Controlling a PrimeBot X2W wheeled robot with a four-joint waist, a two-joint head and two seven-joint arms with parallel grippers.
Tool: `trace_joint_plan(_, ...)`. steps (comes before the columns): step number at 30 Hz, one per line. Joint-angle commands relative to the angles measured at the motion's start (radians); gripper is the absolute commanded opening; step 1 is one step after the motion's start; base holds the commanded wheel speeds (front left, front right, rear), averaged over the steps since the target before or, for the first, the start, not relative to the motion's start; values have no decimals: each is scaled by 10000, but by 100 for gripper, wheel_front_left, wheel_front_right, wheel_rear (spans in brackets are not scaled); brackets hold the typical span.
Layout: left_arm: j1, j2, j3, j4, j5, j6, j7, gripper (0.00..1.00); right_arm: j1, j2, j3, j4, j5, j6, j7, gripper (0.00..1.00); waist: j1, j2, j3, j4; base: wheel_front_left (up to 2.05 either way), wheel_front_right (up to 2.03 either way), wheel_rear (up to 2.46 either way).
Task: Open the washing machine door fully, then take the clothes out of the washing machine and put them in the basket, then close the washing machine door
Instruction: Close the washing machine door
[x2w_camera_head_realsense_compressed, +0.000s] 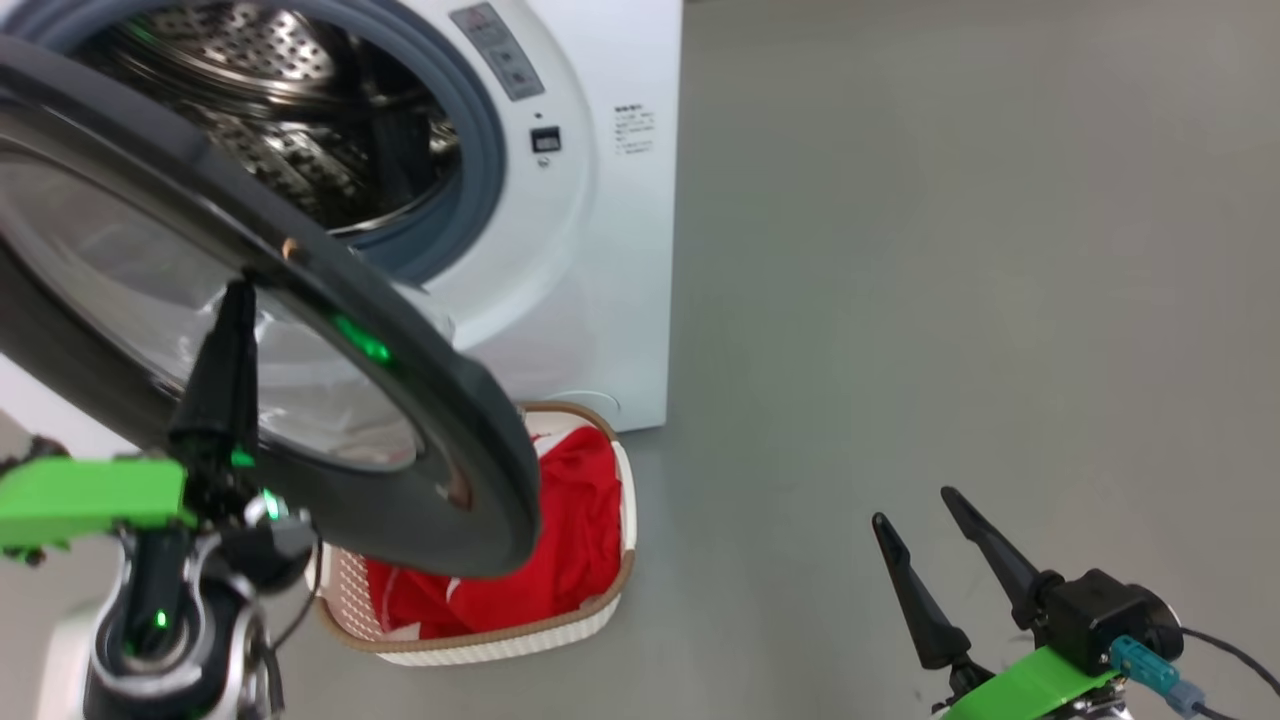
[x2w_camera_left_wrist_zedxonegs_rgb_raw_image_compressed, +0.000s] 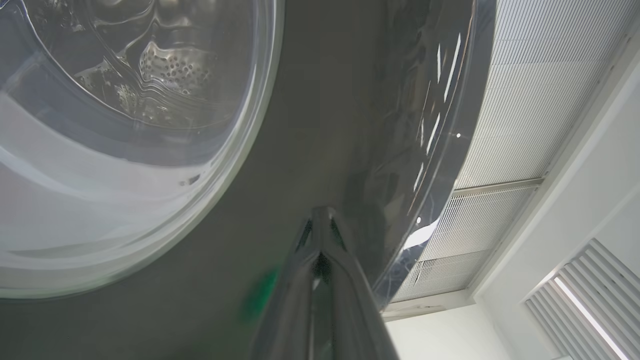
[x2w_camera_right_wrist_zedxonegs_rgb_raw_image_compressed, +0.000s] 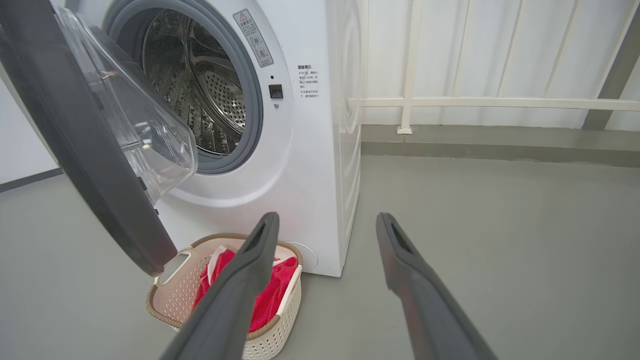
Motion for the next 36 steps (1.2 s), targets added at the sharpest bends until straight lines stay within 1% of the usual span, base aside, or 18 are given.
trace_joint_plan(1,-614,144,187,-70,115,-154,-71,0,-391,-125,230,-278,34,4,-63,100,0,-1,250,-230,0,0,0)
trace_joint_plan(9,-2018,136,154,1205,321,-281,-709,0,-709,-139,273,-336,36,4,-63,100,0,-1,750,-503,0,0,0)
trace_joint_plan(14,-2770,133,74,1789,379,-407,-928,0,-847,-137,289,-365,20,4,-63,100,0,-1,1022,-565,0,0,0)
trace_joint_plan(20,-3984,127,53,2785,81,-615,-1110,0,-1065,-165,291,-397,18,4,-63,100,0,-1,1385,-665,0,0,0)
trace_joint_plan(29,-5415,181,-34,4374,148,-1074,-1189,0,-1269,-168,404,-418,22,4,-63,100,0,-1,1712,-899,0,0,0)
trace_joint_plan(36,-5692,191,-133,5050,104,-1627,-997,0,-1213,-167,301,-371,13,4,-63,100,0,-1,1593,-880,0,0,0)
